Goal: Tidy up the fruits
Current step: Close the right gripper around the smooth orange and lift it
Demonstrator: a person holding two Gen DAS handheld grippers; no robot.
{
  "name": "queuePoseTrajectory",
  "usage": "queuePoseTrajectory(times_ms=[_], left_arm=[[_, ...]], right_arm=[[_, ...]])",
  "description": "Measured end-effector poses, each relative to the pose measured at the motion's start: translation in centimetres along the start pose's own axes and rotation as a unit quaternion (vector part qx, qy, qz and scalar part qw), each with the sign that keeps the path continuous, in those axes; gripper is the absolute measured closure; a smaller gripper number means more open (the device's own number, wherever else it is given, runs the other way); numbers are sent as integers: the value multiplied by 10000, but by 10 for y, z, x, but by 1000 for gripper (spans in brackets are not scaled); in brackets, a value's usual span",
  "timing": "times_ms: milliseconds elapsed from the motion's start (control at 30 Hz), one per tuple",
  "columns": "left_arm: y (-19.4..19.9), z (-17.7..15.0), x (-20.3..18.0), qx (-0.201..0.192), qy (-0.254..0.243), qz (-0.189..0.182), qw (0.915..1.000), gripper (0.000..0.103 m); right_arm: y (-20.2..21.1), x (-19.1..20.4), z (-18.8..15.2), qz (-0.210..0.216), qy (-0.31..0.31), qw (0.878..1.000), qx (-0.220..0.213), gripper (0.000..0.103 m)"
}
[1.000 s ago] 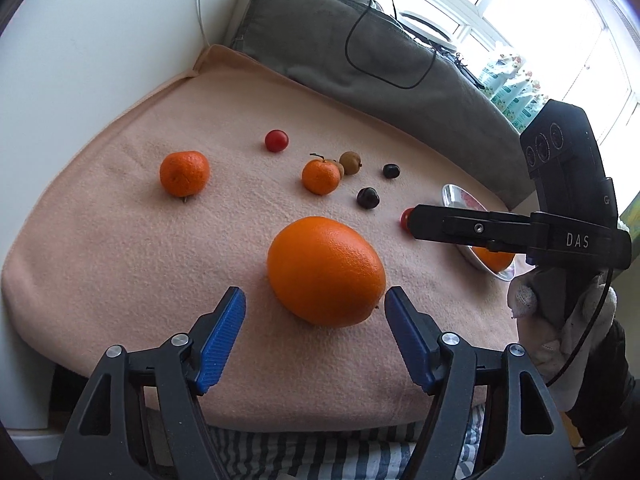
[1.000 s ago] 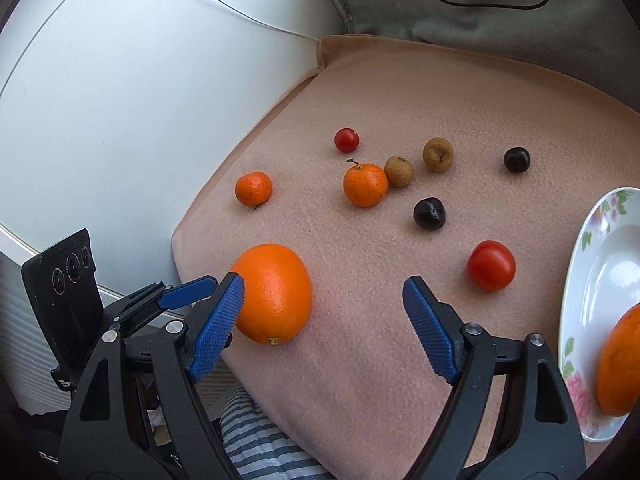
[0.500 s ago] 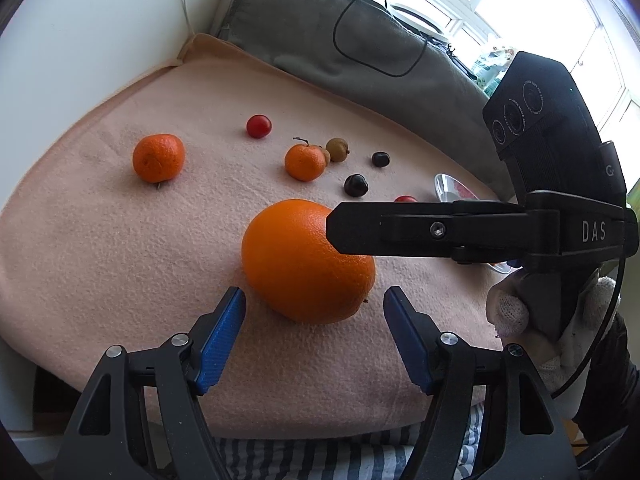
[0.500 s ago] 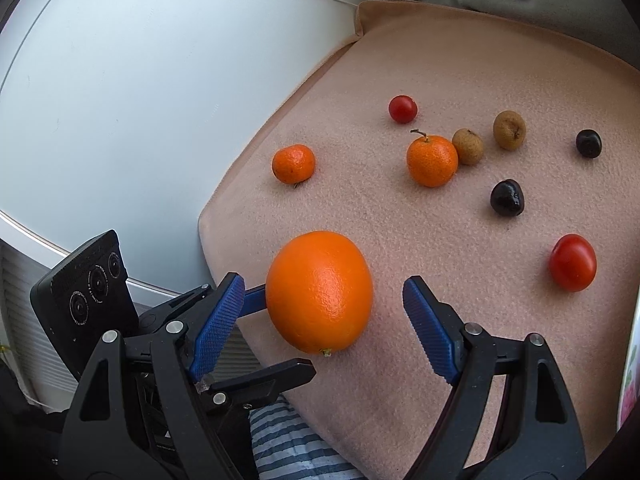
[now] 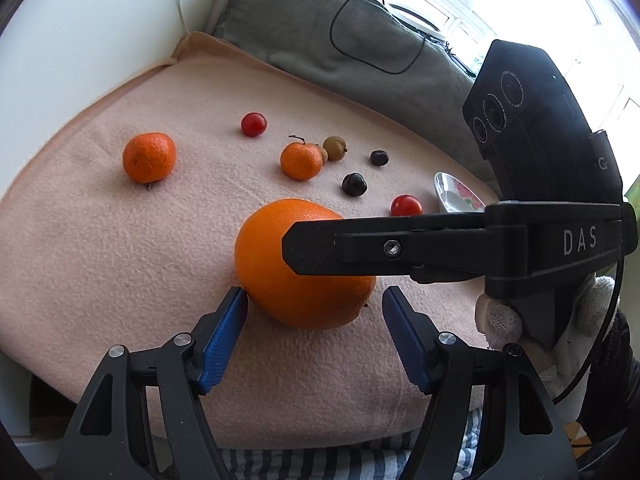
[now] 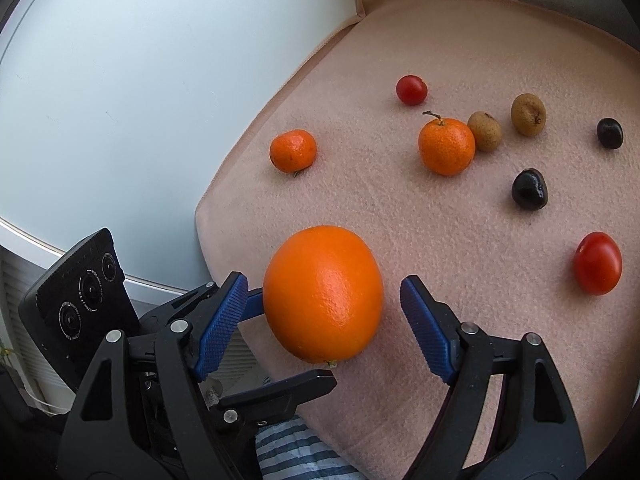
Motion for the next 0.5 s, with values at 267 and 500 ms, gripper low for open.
queuePoseTrajectory(times_ms=[267,500], left_arm=[[-2,2,0,-47,-70,55,9999,39],[-3,3,-2,-79,-122,91,9999,39]], right_arm=[[-8,-3,-1,37,-54,10000,49,34],[-2,-3,-2,-2,-32,10000,-48,34]])
Point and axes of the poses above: each gripper's, at about its wrist camera, not at the fingertips, and y roughly against the way its jaws point, x to its left, z to its top, the point moved 4 cm from there along -y, roughly the way its jaws point, and after that the axes turned 10 degrees about y, right-handed, at the moved point
